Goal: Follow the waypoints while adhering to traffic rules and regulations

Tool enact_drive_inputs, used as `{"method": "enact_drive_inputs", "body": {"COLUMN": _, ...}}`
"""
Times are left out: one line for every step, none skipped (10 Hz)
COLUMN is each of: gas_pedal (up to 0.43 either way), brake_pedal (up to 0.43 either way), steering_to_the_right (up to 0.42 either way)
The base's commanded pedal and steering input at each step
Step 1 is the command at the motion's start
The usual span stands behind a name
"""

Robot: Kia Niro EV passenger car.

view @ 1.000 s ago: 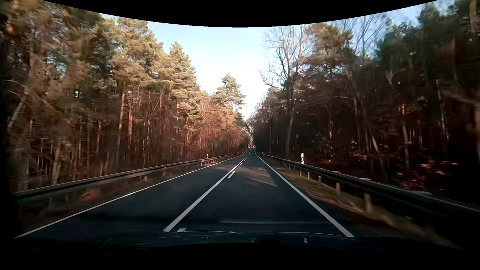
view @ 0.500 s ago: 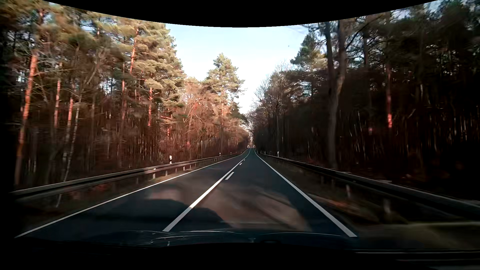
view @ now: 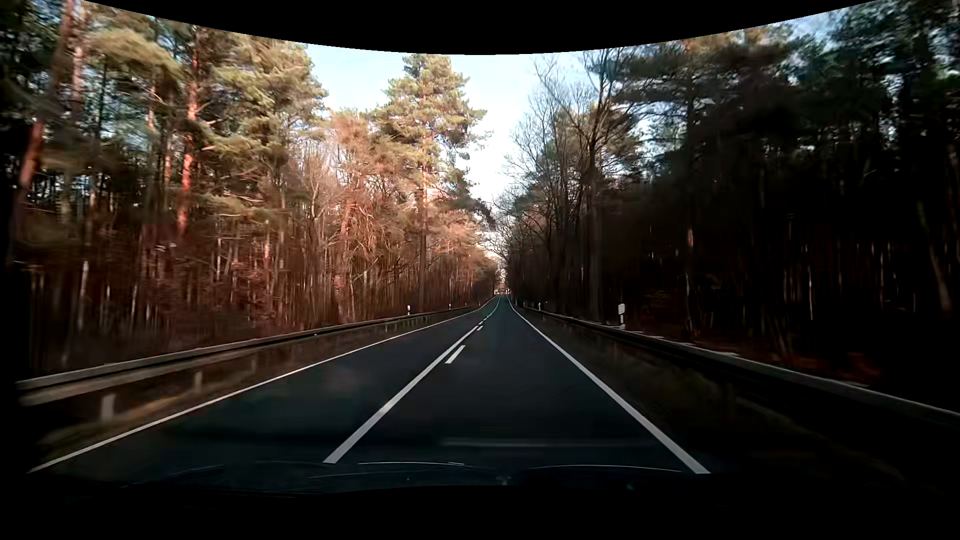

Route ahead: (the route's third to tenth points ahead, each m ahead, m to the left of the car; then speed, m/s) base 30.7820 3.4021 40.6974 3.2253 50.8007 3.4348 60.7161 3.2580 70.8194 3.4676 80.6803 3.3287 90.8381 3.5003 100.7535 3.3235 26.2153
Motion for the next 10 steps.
{"method": "enact_drive_inputs", "body": {"gas_pedal": 0.138, "brake_pedal": 0.000, "steering_to_the_right": -0.002}}
{"method": "enact_drive_inputs", "body": {"gas_pedal": 0.138, "brake_pedal": 0.000, "steering_to_the_right": -0.002}}
{"method": "enact_drive_inputs", "body": {"gas_pedal": 0.130, "brake_pedal": 0.000, "steering_to_the_right": -0.001}}
{"method": "enact_drive_inputs", "body": {"gas_pedal": 0.130, "brake_pedal": 0.000, "steering_to_the_right": -0.001}}
{"method": "enact_drive_inputs", "body": {"gas_pedal": 0.118, "brake_pedal": 0.000, "steering_to_the_right": -0.002}}
{"method": "enact_drive_inputs", "body": {"gas_pedal": 0.118, "brake_pedal": 0.000, "steering_to_the_right": -0.002}}
{"method": "enact_drive_inputs", "body": {"gas_pedal": 0.098, "brake_pedal": 0.000, "steering_to_the_right": -0.001}}
{"method": "enact_drive_inputs", "body": {"gas_pedal": 0.098, "brake_pedal": 0.000, "steering_to_the_right": -0.002}}
{"method": "enact_drive_inputs", "body": {"gas_pedal": 0.098, "brake_pedal": 0.000, "steering_to_the_right": -0.001}}
{"method": "enact_drive_inputs", "body": {"gas_pedal": 0.087, "brake_pedal": 0.000, "steering_to_the_right": -0.002}}
